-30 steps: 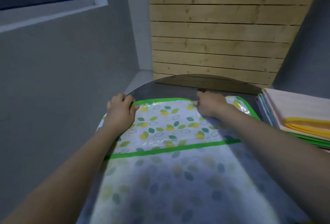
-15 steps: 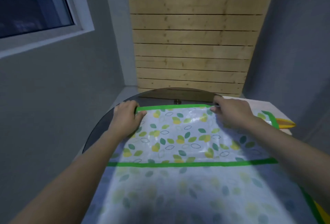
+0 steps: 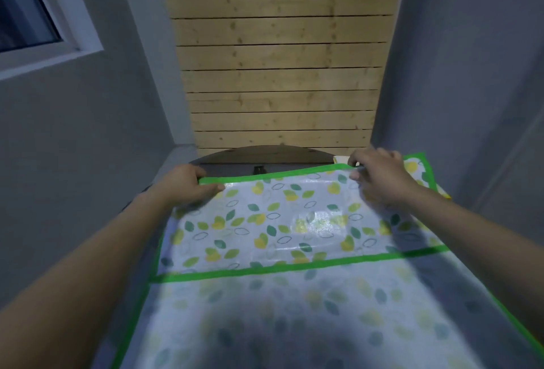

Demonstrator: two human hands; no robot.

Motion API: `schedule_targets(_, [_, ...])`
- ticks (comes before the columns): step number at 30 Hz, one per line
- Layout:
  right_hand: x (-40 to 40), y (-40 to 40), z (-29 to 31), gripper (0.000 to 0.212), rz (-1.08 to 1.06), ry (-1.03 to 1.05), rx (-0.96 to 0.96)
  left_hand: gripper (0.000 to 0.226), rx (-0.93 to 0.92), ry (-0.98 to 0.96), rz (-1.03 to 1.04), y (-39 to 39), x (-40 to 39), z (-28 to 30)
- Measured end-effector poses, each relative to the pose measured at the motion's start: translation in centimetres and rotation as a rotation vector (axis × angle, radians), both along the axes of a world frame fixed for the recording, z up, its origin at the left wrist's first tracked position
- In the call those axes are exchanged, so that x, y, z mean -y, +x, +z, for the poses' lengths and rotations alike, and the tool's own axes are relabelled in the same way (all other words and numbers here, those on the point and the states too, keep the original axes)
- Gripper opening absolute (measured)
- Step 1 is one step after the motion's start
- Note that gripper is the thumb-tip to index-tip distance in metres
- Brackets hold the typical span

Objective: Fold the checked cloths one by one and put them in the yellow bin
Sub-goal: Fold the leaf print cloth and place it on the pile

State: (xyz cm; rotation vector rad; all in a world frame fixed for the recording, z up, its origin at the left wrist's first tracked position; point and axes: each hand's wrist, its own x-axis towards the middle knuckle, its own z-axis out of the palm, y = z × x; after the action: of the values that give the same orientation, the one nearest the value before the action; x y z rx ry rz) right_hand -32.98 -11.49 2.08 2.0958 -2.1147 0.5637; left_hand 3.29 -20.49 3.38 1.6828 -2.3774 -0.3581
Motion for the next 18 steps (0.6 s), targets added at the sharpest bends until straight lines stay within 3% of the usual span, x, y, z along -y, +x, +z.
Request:
schedule_targets(3, [0.7,0.1,-0.5,0.017,-0.010,0.016,0.041,0.052,-0.358,0.206,0.095,1.1,0.1,1.5])
schedule_targets(8, [0.9,0.5,-0.5,0.015,-0.043,-0.024,0.143,0.034,-0.237,0.265,0.029,2.3,0.0,1.5])
schedule_targets(18, [-3.3,0.8,3.2,0.024,-0.029,-0.274,0.087,0.010,-0.402,-0.042,0.078,3.3,-4.6,2.9])
